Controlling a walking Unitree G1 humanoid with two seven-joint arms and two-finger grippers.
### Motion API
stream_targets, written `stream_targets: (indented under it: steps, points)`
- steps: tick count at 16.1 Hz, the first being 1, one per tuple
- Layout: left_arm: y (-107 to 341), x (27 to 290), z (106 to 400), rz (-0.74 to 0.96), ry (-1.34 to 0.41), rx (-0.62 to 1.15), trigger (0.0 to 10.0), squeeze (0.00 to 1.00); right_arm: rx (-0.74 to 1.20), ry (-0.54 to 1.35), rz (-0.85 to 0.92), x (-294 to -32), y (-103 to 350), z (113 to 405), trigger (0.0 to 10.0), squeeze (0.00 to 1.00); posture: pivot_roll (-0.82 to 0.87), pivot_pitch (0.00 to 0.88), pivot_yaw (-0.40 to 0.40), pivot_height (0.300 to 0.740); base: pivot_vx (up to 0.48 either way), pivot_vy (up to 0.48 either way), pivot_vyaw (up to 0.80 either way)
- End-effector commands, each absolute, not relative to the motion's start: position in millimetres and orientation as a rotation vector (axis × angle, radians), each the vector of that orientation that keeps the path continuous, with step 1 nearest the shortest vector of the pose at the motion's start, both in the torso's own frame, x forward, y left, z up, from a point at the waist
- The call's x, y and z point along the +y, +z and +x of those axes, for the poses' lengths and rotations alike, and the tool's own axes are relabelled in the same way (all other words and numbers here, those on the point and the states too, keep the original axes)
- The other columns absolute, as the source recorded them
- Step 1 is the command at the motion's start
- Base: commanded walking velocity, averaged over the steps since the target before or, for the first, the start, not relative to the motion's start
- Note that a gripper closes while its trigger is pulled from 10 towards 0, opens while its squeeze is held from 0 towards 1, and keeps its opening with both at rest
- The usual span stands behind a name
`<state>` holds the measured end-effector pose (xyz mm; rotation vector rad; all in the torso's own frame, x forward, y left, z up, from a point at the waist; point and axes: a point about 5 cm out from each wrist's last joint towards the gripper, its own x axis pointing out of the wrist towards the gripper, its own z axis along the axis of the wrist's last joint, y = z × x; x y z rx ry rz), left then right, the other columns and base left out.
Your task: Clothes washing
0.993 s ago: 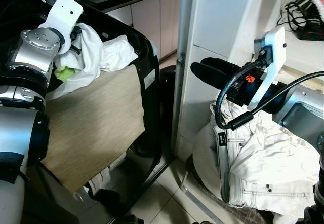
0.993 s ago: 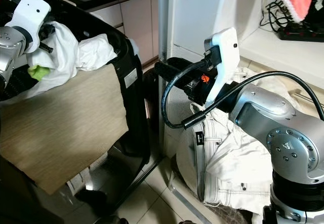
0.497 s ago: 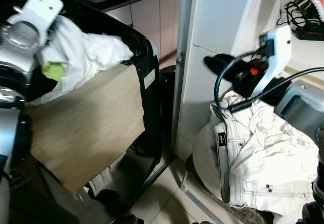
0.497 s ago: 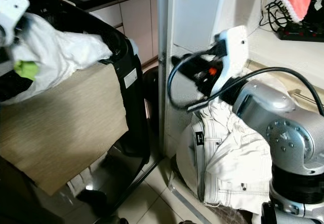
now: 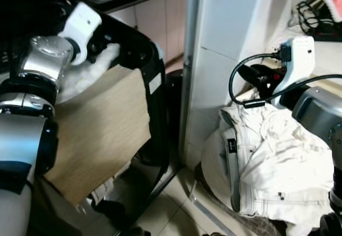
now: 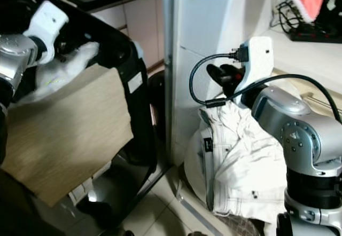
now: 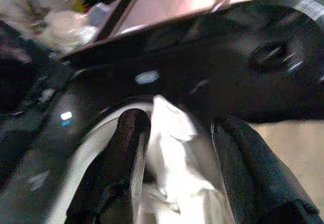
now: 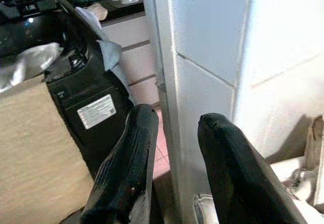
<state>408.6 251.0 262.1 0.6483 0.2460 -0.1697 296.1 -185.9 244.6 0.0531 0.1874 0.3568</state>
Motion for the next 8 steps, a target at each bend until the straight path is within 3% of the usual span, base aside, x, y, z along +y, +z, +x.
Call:
stream_targets:
  steps: [1,3,5,6,7,8]
  points:
    - [262,268,404,0.676,-0.102,0.279,10.0,0.00,0.196,0.353,0.048,-187,244,294,10.0,0.00,-0.12,0.000,0.061,0.740,0.000,0.000,0.00]
    - [271,266,405,0.633,-0.106,0.221,10.0,0.00,0.202,0.350,0.044,-188,242,294,10.0,0.00,-0.12,0.000,0.064,0.740,0.000,0.000,0.00]
    - [280,241,410,0.444,-0.229,0.088,10.0,0.00,0.213,0.281,0.064,-195,236,299,10.0,0.00,-0.12,0.000,0.063,0.740,0.000,0.000,0.00]
    - [278,227,413,0.325,-0.266,0.059,10.0,0.00,0.220,0.238,0.048,-201,232,303,10.0,0.91,-0.11,0.000,0.067,0.740,0.000,0.000,0.00]
    - [269,207,415,0.202,-0.329,0.041,10.0,0.00,0.239,0.168,0.043,-210,223,308,10.0,1.00,-0.11,0.000,0.068,0.740,0.000,0.000,0.00]
    - [256,184,414,0.110,-0.409,0.039,10.0,0.00,0.267,0.069,0.027,-222,211,312,10.0,1.00,-0.12,0.000,0.072,0.740,0.000,0.000,0.00]
